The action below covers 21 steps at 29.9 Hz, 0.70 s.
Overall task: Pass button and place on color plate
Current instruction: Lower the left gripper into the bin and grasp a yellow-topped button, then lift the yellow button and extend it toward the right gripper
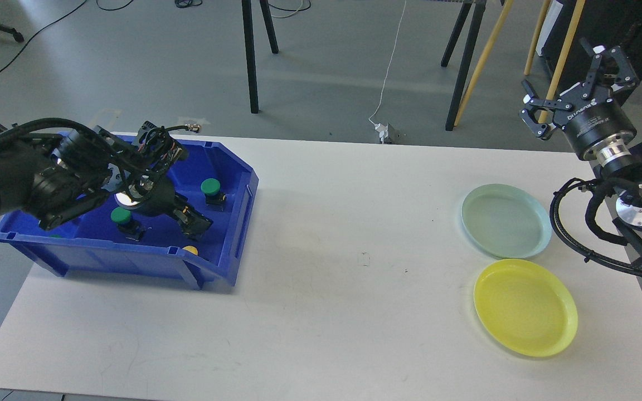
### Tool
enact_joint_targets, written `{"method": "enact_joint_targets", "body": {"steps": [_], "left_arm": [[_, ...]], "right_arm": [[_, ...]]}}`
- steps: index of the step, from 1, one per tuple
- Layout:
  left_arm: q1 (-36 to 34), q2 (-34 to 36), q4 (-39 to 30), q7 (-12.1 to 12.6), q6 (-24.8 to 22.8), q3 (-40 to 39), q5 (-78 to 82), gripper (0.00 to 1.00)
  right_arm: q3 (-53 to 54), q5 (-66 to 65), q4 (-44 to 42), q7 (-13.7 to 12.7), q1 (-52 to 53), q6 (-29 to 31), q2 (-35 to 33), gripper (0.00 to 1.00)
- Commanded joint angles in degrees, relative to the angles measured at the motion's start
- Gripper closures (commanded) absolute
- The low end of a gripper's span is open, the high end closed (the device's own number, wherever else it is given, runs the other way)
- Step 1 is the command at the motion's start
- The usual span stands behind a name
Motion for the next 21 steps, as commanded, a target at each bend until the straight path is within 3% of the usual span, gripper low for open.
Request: {"method": "enact_joint_targets", "body": {"steps": [1,7,17,21], "left_arm": [[0.34,-0.26,1.07,-0.01,0.09,-0.03,0.0,0.32],[2.28,-0.96,4.41,-0.01,0.36,-0.03,0.09,0.41],[2.54,-0.88,4.41,-0.01,0.71,0.06,0.61,0.5],[2.72,-0.88,4.23,-0.01,0.8,0.06,0.79,0.67]], "right_arm": [[0.01,0.0,-0.03,0.0,-0.2,0.0,-0.17,0.0],[0.09,0.0,0.05,0.0,-0.47,0.0,-0.26,0.0],[0.09,0.0,0.05,0.0,-0.91,0.0,-0.26,0.0],[0.09,0.0,0.05,0.0,-1.08,0.0,-0.26,0.0]]}}
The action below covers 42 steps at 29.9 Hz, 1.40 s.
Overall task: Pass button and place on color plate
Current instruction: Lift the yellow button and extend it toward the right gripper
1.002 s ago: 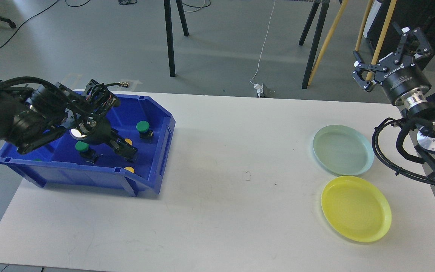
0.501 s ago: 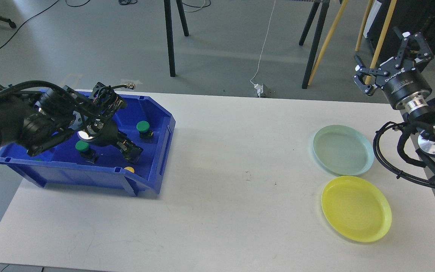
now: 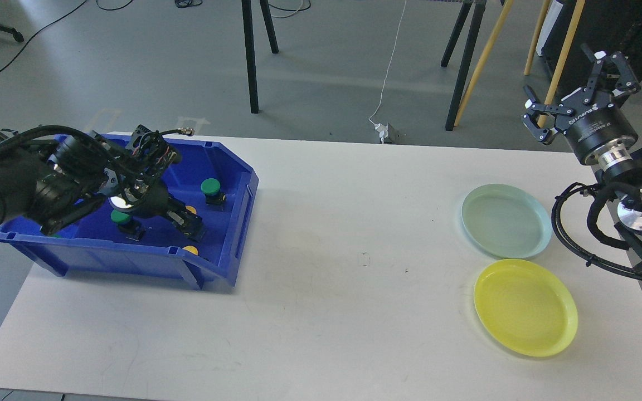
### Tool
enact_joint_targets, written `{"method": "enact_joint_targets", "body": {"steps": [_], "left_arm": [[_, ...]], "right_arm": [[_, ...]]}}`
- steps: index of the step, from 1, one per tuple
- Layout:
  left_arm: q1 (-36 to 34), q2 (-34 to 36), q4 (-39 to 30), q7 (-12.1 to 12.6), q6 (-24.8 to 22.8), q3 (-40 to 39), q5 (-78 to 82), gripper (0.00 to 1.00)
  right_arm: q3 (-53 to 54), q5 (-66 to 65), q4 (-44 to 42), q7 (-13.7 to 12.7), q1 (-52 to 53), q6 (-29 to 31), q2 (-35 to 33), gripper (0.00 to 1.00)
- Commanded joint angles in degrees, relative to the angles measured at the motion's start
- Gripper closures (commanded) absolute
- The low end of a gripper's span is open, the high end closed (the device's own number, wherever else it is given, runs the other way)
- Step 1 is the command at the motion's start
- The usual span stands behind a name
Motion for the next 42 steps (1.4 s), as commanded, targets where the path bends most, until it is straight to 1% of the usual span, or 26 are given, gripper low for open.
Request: {"method": "enact_joint_targets", "body": {"steps": [1,3,4,6,8,11,14,16,18,20,21,24,27,31,32,34,36,38,42], "left_arm": [[-0.12,0.09,-0.15,0.01,0.07,0.03,0.17,0.73],[-0.56,0.7,-0.76,0.01,0.16,-0.06,0.09,0.81],[-0.91,1.14,-1.11,0.01,0.16,-0.24,0.09,0.82],[-2.23,3.33,-2.77,0.01,-0.1,-1.9,0.0,0.83],[-4.68,7.98,-6.28,0.01,-0.72,-5.14,-0.09,0.83],[-7.68,16.41,-16.98,0.01,-2.47,-13.21,-0.27,0.83],[-8.13,24.94,-25.78,0.01,-7.65,-23.66,-0.88,0.83],[-6.81,27.41,-30.44,0.01,-7.98,-31.57,-4.9,0.83],[-3.92,27.86,-32.74,0.01,-7.98,-38.26,-12.88,0.83],[-1.89,26.47,-33.1,0.01,-7.98,-44.85,-20.53,0.83],[-1.01,24.37,-33.02,0.01,-7.98,-47.93,-23.79,0.83],[1.71,13.32,-30.92,0.01,-7.98,-53.58,-29.08,0.83],[2.24,2.77,-24.52,0.01,-7.98,-54.2,-30.15,0.83],[2.69,-8.41,-14.67,0.01,-7.98,-54.11,-31.29,0.82],[2.69,-10.44,-13.08,0.01,-7.98,-53.94,-31.29,0.82],[3.12,-12.9,-11.58,0.01,-7.98,-53.59,-31.29,0.82],[4.17,-14.67,-10.96,0.01,-7.98,-53.59,-31.29,0.82],[4.97,-15.99,-10.87,0.01,-7.98,-54.03,-31.29,0.82],[4.97,-16.34,-10.25,0.01,-7.98,-54.11,-31.29,0.82]], "right_arm": [[0.0,0.0,-0.01,0.09,-0.07,0.0,0.01,0.0],[0.08,0.0,-0.09,0.0,-0.07,0.0,0.01,0.0],[0.17,0.09,-0.09,0.0,-0.07,0.0,0.01,0.0],[1.04,0.09,-0.18,-0.09,-0.07,0.0,-0.08,0.0],[2.8,0.09,-0.36,-0.09,-0.07,0.0,-0.08,0.0],[4.48,0.09,-0.45,-0.09,-0.33,0.0,-0.34,0.0],[4.74,0.09,-0.45,0.26,-0.77,0.0,-0.52,0.0],[5.18,0.09,-0.36,0.7,-0.86,0.0,-0.61,0.0],[5.27,0.0,0.25,1.23,-0.95,0.0,-0.96,0.0],[5.18,-0.7,1.31,1.76,-0.86,-0.4,-1.92,0.0],[4.83,-1.05,2.96,1.85,-0.95,-0.75,-2.97,0.0],[4.13,-5.6,11.03,1.94,-2.08,-2.41,-7.8,0.0],[4.56,-14.73,20.79,2.55,-5.86,-5.49,-11.23,0.0],[4.83,-22.31,32.22,6.85,-11.3,-7.52,-15.63,0.0],[5.0,-23.11,35.38,7.38,-12.97,-7.52,-16.33,0.0],[5.01,-23.81,39.79,7.56,-15.35,-7.61,-16.69,0.0],[4.92,-25.92,42.0,7.82,-16.67,-7.61,-16.61,0.0],[4.66,-28.38,42.44,8.17,-17.21,-7.61,-15.99,0.0],[4.3,-29.97,42.36,8.18,-17.21,-7.61,-15.29,0.0]]}}
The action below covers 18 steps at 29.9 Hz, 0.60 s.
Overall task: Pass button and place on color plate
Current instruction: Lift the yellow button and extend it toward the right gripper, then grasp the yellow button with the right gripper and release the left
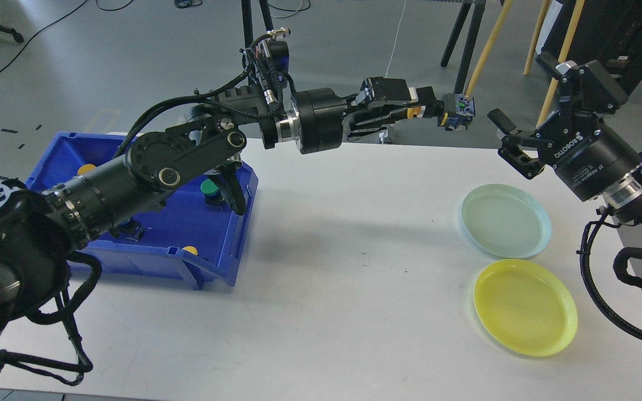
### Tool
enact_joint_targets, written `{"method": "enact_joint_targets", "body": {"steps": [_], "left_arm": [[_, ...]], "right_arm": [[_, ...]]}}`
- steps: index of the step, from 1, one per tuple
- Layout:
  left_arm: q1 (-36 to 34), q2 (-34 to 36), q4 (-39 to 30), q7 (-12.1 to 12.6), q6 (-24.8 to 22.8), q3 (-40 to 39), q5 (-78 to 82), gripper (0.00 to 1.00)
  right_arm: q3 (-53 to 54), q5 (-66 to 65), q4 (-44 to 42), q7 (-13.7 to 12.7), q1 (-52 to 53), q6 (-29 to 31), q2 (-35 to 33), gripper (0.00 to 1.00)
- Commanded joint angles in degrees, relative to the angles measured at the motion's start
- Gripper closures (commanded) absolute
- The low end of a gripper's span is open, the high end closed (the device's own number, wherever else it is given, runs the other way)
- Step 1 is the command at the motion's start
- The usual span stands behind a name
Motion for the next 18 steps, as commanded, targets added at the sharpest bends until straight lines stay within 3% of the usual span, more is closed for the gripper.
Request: {"method": "enact_joint_targets", "body": {"steps": [1,12,18], "left_arm": [[0.09,-0.31,0.52,-0.01,0.0,-0.06,0.01,0.82],[0.18,-0.31,0.52,-0.01,0.0,-0.24,-0.08,0.82],[0.18,-0.39,0.61,-0.01,0.0,-0.24,-0.08,0.81]], "right_arm": [[-0.34,-0.99,0.21,0.05,-0.09,0.08,0.59,0.0],[-3.15,-1.25,0.03,0.05,1.67,0.26,3.67,0.01],[-3.15,-1.61,0.03,-0.04,2.46,0.26,4.37,0.07]]}}
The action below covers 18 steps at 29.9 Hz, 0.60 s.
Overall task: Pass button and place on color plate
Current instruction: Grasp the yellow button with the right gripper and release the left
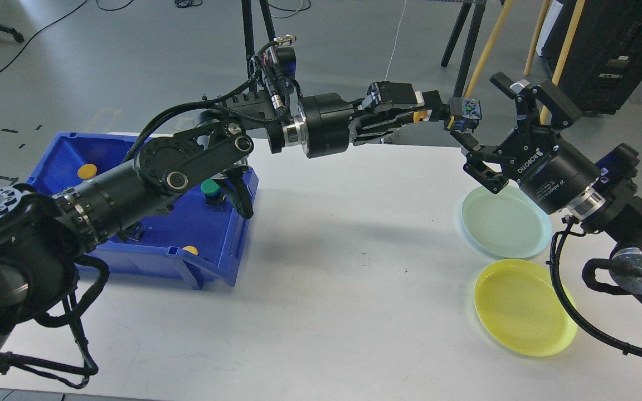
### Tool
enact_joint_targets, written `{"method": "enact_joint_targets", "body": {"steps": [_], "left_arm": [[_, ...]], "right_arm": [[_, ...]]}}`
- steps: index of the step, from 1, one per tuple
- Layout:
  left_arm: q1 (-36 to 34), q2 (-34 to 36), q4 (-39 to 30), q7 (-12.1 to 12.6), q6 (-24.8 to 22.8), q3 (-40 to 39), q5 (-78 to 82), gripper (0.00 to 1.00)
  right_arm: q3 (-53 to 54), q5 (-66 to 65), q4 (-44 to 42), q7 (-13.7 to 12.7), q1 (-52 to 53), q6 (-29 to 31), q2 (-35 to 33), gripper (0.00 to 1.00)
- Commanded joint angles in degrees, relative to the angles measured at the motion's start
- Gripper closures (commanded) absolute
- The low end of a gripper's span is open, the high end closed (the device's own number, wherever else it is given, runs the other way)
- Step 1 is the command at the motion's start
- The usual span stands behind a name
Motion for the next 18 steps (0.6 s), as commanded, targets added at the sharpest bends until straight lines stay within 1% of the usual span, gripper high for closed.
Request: {"method": "enact_joint_targets", "body": {"steps": [1,3,7,9,11,16,17,18], "left_arm": [[0.0,-0.06,0.1,0.0,0.0,0.0,-0.09,0.81],[0.0,-0.06,0.01,0.0,0.0,0.0,0.0,0.81],[0.0,-0.06,0.1,0.0,0.0,0.0,-0.09,0.81],[0.0,-0.06,0.1,0.0,0.0,0.0,-0.09,0.81],[0.0,-0.06,0.1,0.0,0.0,0.0,-0.09,0.81],[0.0,-0.06,0.1,0.0,0.0,0.0,-0.09,0.81],[0.0,-0.06,0.1,0.0,0.0,0.0,-0.09,0.81],[0.0,-0.06,0.1,0.0,0.0,0.0,-0.09,0.81]], "right_arm": [[0.0,-0.04,0.08,0.03,0.6,-0.01,0.11,0.12],[0.0,-0.13,-0.01,0.03,0.69,-0.01,0.11,0.2],[0.0,-1.53,-0.1,0.03,1.39,0.17,0.11,0.43],[-0.17,-3.02,-0.1,0.03,1.57,0.34,0.11,0.52],[-0.17,-3.82,-0.36,-0.05,1.57,-0.35,0.63,0.71],[-0.26,-3.82,-1.15,-0.05,1.66,-0.01,2.3,0.85],[-0.26,-3.82,-1.33,-0.05,1.66,-0.09,2.39,0.89],[-0.17,-3.82,-1.42,-0.05,1.66,-0.09,2.39,0.95]]}}
